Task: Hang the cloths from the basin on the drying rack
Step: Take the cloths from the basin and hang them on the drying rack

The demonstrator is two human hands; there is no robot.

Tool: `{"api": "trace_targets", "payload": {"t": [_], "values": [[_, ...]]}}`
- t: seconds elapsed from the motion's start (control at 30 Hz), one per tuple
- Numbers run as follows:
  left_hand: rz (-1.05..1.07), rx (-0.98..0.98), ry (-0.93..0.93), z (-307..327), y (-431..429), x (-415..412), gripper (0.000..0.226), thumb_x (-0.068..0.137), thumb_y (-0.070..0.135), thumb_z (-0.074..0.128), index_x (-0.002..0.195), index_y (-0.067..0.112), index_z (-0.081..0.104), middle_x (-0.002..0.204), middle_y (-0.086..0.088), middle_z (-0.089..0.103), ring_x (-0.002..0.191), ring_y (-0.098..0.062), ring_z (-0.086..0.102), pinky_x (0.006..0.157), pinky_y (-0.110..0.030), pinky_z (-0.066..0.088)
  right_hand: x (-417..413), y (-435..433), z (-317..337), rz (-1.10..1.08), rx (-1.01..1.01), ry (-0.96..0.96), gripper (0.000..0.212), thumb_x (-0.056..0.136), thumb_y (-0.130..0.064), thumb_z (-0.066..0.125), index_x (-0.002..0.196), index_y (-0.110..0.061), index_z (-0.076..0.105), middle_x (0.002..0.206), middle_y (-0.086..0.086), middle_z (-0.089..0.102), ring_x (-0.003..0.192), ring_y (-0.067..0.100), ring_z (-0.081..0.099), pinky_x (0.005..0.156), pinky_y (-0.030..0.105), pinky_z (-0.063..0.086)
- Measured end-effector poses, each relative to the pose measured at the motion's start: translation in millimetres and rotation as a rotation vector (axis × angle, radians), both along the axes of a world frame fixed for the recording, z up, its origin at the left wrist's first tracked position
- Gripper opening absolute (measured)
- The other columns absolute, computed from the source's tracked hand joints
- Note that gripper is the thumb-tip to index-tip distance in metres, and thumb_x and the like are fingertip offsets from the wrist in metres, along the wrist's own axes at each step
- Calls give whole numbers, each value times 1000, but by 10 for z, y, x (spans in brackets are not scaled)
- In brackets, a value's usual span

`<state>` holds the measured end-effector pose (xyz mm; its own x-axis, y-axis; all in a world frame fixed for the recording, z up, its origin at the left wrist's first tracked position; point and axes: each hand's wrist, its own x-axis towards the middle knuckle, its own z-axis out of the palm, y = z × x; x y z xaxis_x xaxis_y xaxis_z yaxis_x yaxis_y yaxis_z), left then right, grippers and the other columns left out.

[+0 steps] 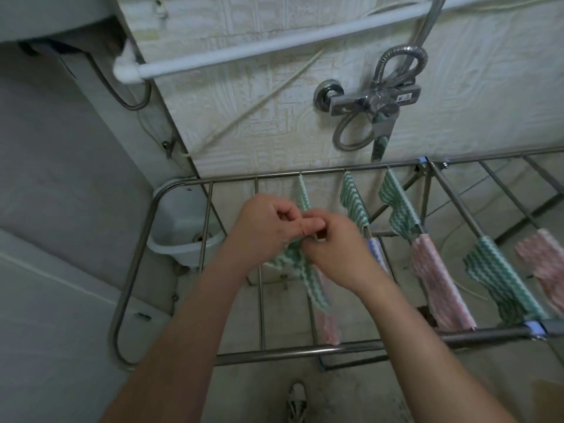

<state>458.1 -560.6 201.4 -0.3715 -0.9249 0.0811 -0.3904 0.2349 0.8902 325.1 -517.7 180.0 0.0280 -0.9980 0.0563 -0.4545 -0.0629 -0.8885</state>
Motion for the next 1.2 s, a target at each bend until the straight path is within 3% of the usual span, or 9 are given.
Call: {"api": "trace_targets", "payload": {"t": [0.13, 0.23, 0.43, 0.6, 0.7, 0.87, 1.07, 1.13, 1.2], "values": [[-155, 145, -122, 164, 134, 214, 30, 57, 35, 83, 67, 10, 69, 38, 12, 38, 39, -3, 28, 43, -19, 22, -32, 78, -61, -85, -65, 522, 23, 77, -7, 61, 95, -21, 64, 91, 2, 67, 85, 22, 59, 68, 33, 47], [-244, 208, -328, 242, 191, 433, 26, 60, 31, 84, 81, 18, 76, 39, 11, 40, 37, -4, 29, 43, -18, 24, -177, 116, -88, -48, 5, 594, 22, 78, -8, 60, 91, -23, 68, 94, 3, 71, 92, 26, 64, 74, 37, 52], [-160, 91, -414, 58, 280, 979, 6, 74, 18, 79, 78, 20, 75, 76, -2, 70, 66, -6, 59, 67, -28, 48, -344, 245, -101, 100, 291, -39, 12, 90, -9, 63, 83, -12, 72, 67, -1, 67, 55, -1, 60, 50, 22, 49], [-29, 343, 198, -101, 528, 1207, 13, 76, 25, 65, 82, 14, 67, 79, 4, 69, 75, -7, 65, 71, -18, 53, -257, 384, -79, 164, 490, -620, 17, 90, -6, 55, 101, -3, 68, 79, 5, 72, 67, 12, 69, 48, 23, 56], [17, 377, 334, -140, 622, 1187, 12, 83, 22, 54, 87, 11, 57, 76, 4, 68, 71, -9, 64, 62, -21, 55, -126, 434, -4, 137, 536, -874, 21, 91, -13, 52, 104, -4, 65, 85, 10, 73, 69, 20, 72, 49, 27, 58], [155, 415, 500, -216, 517, 1180, 11, 86, 18, 56, 90, 9, 59, 69, 1, 64, 54, -9, 57, 42, -18, 47, 56, 355, -79, -45, 668, -972, 26, 95, -24, 54, 105, -3, 63, 88, 11, 73, 71, 21, 72, 48, 28, 59], [368, 553, 87, -1072, 218, 1099, 17, 95, 25, 54, 83, 20, 64, 86, 2, 66, 89, -16, 61, 83, -34, 52, 421, 103, -628, -322, 820, -613, 25, 100, -20, 45, 125, -14, 41, 130, 9, 49, 102, 29, 60, 66, 43, 61], [428, 586, 94, -1262, 174, 1041, 19, 96, 28, 50, 85, 18, 62, 89, 0, 64, 86, -15, 59, 81, -32, 48, 505, 33, -751, -398, 808, -579, 30, 100, -18, 45, 130, -16, 40, 147, 3, 30, 114, 32, 52, 69, 47, 59], [482, 567, 103, -1380, 116, 1002, 20, 98, 29, 45, 88, 19, 57, 91, -2, 60, 80, -11, 56, 70, -26, 44, 583, -6, -788, -420, 815, -562, 5, 100, -18, 45, 101, -22, 48, 148, 6, 30, 120, 34, 49, 67, 48, 60]]}}
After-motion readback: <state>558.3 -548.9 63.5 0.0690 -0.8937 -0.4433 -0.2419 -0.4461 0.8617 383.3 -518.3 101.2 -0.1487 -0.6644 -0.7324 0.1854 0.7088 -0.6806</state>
